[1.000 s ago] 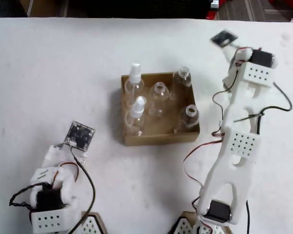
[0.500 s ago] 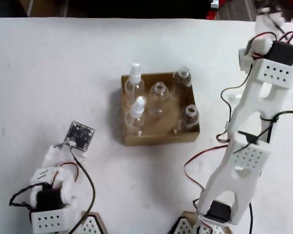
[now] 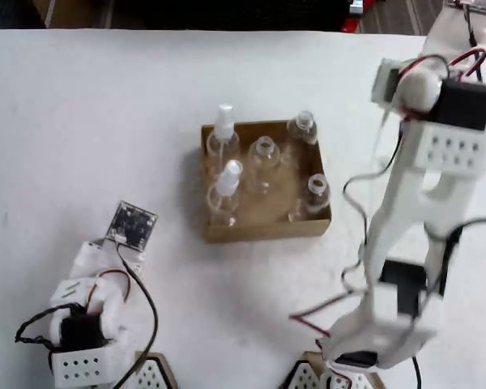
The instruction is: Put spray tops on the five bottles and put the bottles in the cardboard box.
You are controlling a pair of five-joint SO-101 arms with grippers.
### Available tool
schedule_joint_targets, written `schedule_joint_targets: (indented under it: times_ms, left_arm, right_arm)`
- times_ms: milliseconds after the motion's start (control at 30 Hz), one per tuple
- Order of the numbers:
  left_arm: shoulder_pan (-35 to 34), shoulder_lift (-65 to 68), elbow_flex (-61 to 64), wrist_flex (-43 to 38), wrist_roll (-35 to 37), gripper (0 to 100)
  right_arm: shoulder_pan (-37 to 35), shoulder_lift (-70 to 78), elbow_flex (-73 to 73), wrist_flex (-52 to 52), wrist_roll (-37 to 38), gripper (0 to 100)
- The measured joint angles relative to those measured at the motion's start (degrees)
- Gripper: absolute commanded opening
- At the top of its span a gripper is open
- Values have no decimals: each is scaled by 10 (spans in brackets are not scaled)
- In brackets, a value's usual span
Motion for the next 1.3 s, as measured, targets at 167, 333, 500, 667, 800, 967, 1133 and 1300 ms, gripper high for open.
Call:
schedule_joint_targets:
  times_ms: [167, 333, 500, 667, 800, 967, 1133, 1300]
  left_arm:
    - [0, 0, 0, 0, 0, 136]
    - [0, 0, 0, 0, 0, 136]
    - [0, 0, 0, 0, 0, 136]
    - [0, 0, 0, 0, 0, 136]
    - [0, 0, 0, 0, 0, 136]
    - [0, 0, 0, 0, 0, 137]
    - [0, 0, 0, 0, 0, 138]
    - [0, 0, 0, 0, 0, 138]
  right_arm:
    - [-71, -129, 78, -4, -17, 16]
    - [-107, -182, 149, -38, -17, 16]
    - [-143, -229, 187, -84, -20, 16]
    - [-179, -276, 257, -180, -22, 16]
    - [-190, -304, 358, -297, -22, 16]
    - [-197, -387, 519, -477, -22, 16]
    - [-234, -482, 724, -705, -22, 16]
    - [-249, -490, 850, -861, -22, 16]
